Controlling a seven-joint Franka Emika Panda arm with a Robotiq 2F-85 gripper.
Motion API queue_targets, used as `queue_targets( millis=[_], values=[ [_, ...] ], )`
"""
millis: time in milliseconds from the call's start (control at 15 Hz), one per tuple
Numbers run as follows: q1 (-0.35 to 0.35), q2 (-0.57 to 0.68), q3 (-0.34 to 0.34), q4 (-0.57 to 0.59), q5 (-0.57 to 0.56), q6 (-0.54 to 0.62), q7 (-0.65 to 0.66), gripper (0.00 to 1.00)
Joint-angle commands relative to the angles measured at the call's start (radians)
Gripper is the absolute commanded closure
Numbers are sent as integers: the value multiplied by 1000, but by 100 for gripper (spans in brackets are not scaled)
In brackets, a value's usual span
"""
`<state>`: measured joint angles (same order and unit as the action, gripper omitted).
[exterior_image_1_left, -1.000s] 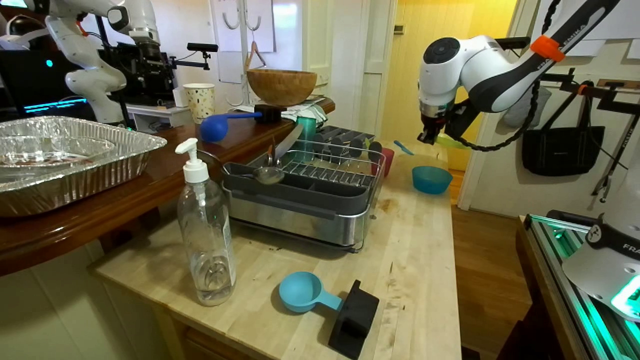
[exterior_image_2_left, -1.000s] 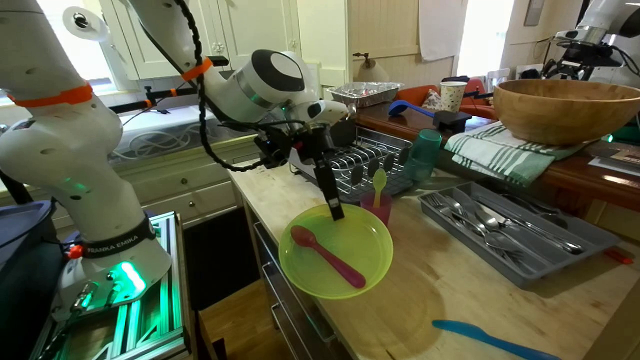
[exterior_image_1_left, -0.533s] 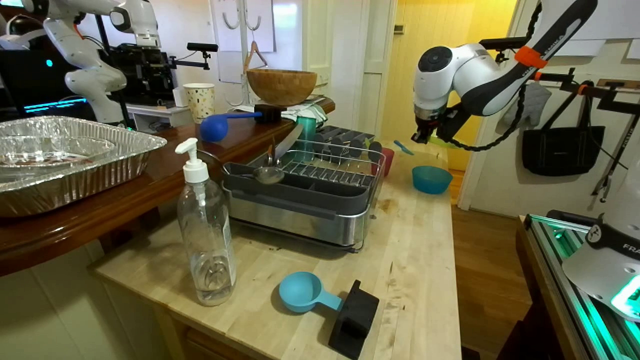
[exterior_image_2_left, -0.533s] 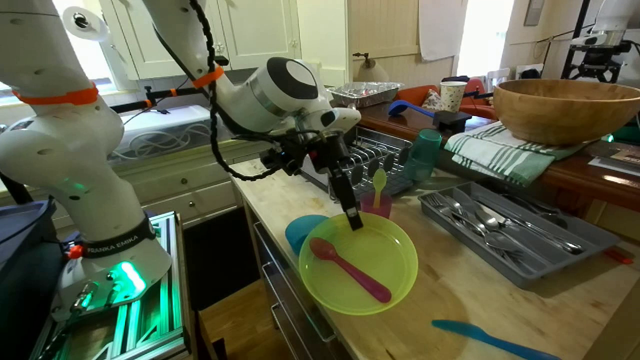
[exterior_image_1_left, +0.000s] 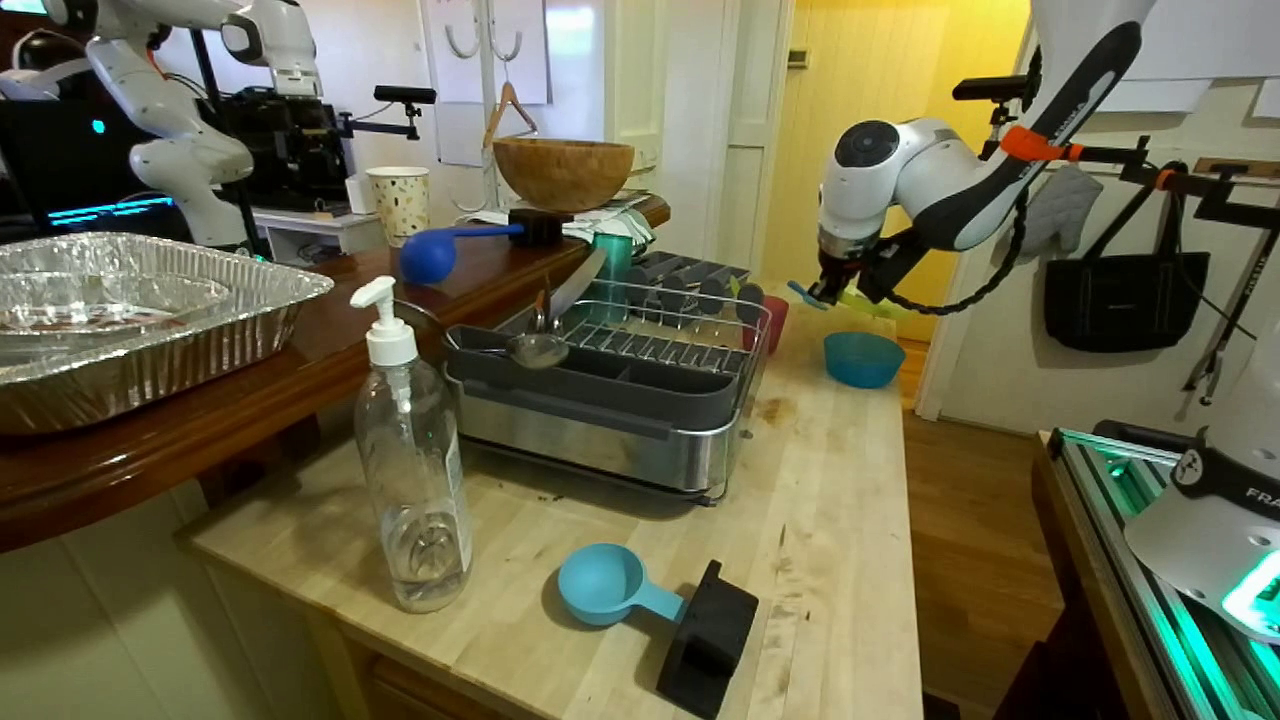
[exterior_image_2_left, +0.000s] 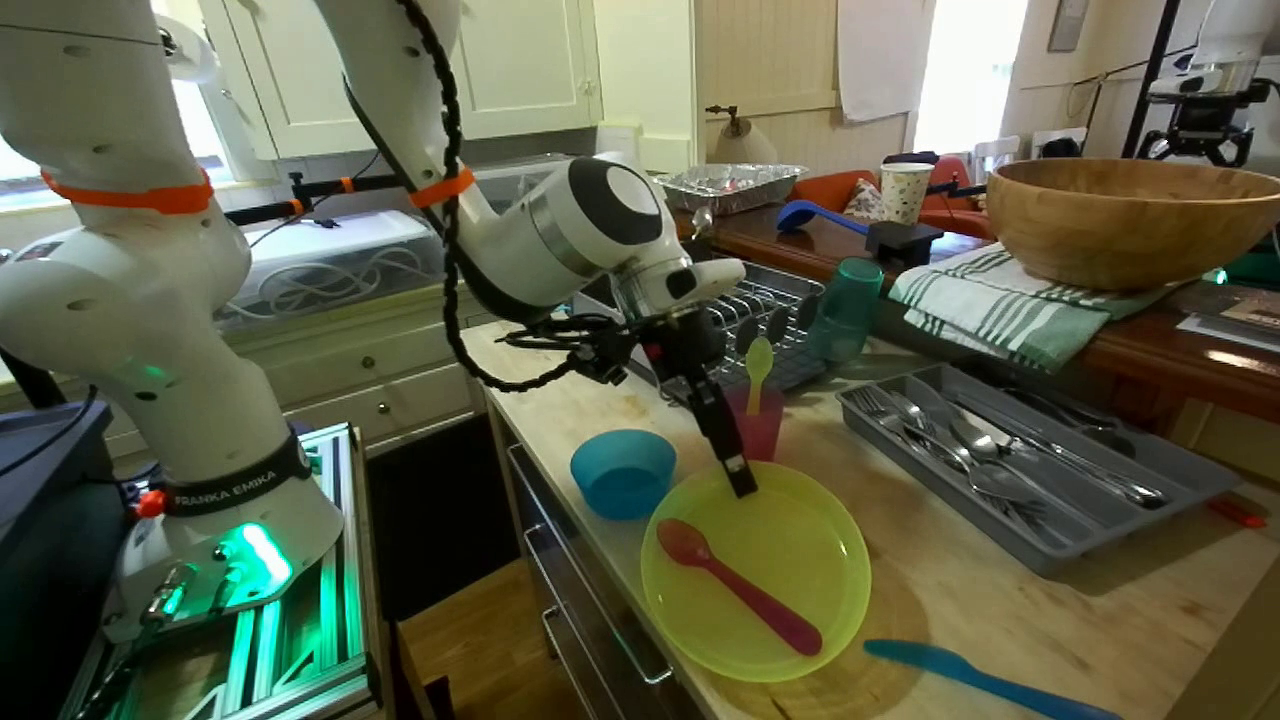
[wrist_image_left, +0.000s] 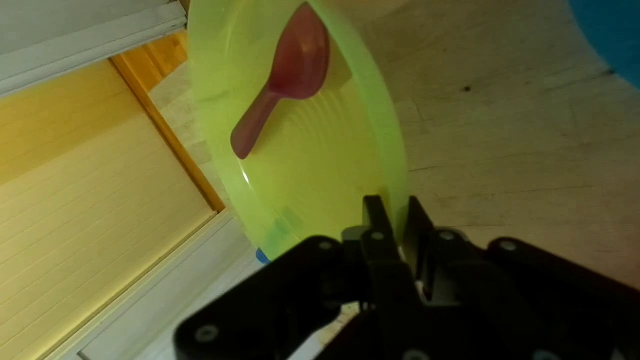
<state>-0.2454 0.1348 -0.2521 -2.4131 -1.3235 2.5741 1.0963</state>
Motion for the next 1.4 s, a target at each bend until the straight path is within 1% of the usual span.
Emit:
queue_targets(
  millis=[0,467,533,600,667,733,933,1000,1133,1200,1267,1333],
  values=[
    [-19,84,-15,63,-69,72,81,97],
    [-23,153,-16,130,-89,95,140,97],
    [-22,160,-16,137,-90,93,150,89],
    [-22,167,-15,144,-85,91,152,63],
    [-22,172,-14,147,-82,91,154,61],
    [-21,173,-14,151,-82,89,157,55],
    [-21,169,-14,155,-85,92,171,34],
    [-21,165,-14,155,-83,92,174,25],
    [-21,159,-14,156,-85,93,185,12],
    [-22,155,-14,156,-81,95,185,3],
    [-26,146,-13,150,-65,98,177,0],
    [-27,134,-11,143,-44,89,166,0]
  ],
)
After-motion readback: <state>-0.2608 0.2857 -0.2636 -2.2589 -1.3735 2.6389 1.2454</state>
